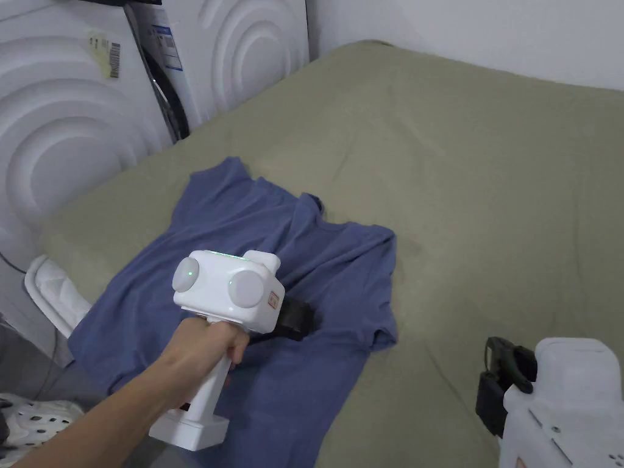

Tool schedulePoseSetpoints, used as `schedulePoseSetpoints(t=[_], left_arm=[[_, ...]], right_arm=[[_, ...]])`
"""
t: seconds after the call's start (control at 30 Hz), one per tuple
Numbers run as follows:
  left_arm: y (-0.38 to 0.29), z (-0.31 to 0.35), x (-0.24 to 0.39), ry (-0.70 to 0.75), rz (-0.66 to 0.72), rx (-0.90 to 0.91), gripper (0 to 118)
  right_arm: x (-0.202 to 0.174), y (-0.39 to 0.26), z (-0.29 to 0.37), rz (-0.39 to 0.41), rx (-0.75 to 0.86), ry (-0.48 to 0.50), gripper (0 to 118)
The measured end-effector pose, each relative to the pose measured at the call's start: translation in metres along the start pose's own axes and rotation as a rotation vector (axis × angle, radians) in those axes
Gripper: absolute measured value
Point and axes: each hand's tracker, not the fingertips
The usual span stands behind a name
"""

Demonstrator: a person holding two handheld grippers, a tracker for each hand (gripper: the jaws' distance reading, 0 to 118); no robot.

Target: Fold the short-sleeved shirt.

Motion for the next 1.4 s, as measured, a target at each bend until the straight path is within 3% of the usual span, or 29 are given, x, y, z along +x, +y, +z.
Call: schedulePoseSetpoints(t=[0.07,0.1,0.13,0.17,0.23,0.4,0.57,0.7,0.87,1.07,1.2,1.4], left_arm=[[0.002,0.01,-0.001,-0.01,0.012,-0.005,106],[0.001,0.013,-0.002,-0.023,0.021,-0.007,92],[0.001,0.019,-0.002,-0.017,0.028,0.011,41],[0.004,0.03,-0.002,-0.014,0.036,0.045,2],[0.014,0.048,-0.003,0.031,0.04,0.078,2],[0.028,0.09,0.004,-0.029,0.051,0.124,2],[0.031,0.116,0.053,-0.1,0.007,0.182,2],[0.04,0.15,0.125,-0.155,-0.033,0.211,2],[0.061,0.202,0.262,-0.367,-0.267,0.353,2],[0.059,0.239,0.413,-0.599,-0.43,0.377,2],[0.046,0.23,0.499,-0.714,-0.531,0.326,2],[0.001,0.159,0.586,-0.64,-0.601,0.165,2]], right_arm=[[-0.002,-0.002,0.005,0.01,-0.006,0.002,2],[-0.001,-0.002,0.008,0.011,-0.008,0.009,2],[-0.001,-0.003,0.011,0.012,-0.01,0.009,2],[0.0,-0.003,0.015,0.013,-0.009,0.007,2],[0.004,-0.004,0.024,0.005,-0.01,0.003,2],[0.021,-0.008,0.06,-0.007,0.008,-0.047,2],[0.056,-0.014,0.101,-0.067,0.028,-0.128,2],[0.09,-0.02,0.138,-0.103,0.053,-0.238,2],[0.138,-0.03,0.192,-0.173,0.087,-0.378,2],[0.186,-0.046,0.24,-0.246,0.097,-0.531,2],[0.213,-0.057,0.261,-0.279,0.09,-0.614,2],[0.242,-0.074,0.273,-0.326,0.071,-0.676,2]])
